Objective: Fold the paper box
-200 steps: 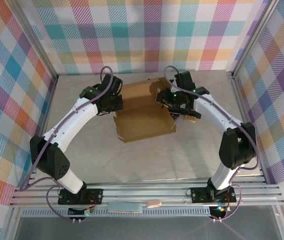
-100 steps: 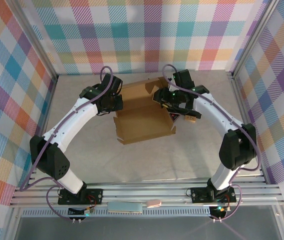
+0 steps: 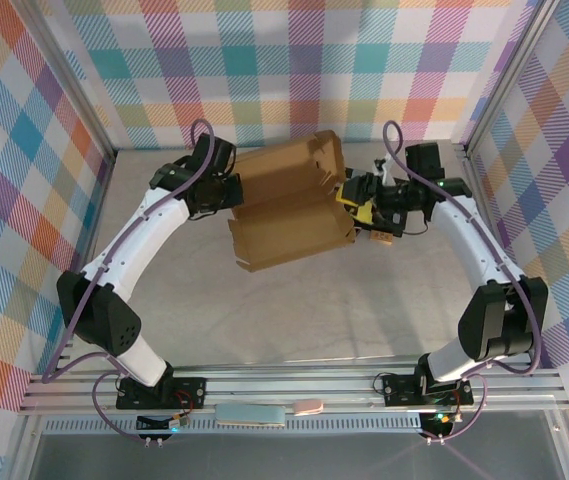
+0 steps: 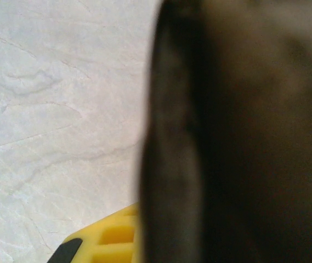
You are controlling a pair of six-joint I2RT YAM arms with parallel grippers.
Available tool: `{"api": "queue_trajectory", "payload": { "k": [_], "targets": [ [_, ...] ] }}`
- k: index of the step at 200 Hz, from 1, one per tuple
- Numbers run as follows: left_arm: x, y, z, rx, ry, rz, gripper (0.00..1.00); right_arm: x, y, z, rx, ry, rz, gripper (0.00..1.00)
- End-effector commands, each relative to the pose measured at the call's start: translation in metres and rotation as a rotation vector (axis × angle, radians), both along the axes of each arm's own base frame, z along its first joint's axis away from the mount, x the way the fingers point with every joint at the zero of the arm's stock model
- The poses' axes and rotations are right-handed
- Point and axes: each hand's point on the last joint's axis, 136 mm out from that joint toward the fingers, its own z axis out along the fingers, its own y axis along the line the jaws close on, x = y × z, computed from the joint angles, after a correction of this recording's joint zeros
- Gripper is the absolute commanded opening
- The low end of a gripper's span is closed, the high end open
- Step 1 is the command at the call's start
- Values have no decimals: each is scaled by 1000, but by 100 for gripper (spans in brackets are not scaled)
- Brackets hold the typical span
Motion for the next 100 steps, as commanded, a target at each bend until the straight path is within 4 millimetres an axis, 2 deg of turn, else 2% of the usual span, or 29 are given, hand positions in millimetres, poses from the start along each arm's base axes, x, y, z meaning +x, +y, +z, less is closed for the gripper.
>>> {"api": "queue_trajectory", "payload": {
  "k": [1,19,72,100],
  "targets": [
    [3,-3,2,-21,13,-11,0,-16,13,3,110,29,88,67],
    [4,-3,2,-26,17,-13,0,-14,15,0,143,36,91,61],
    [9,3,-3,-84,66,6,0,-11,24,-2,228,-7,162,26],
    [14,9,-6,-173,107,44,0,-15,25,-5,249,-43,191,21]
  ]
}}
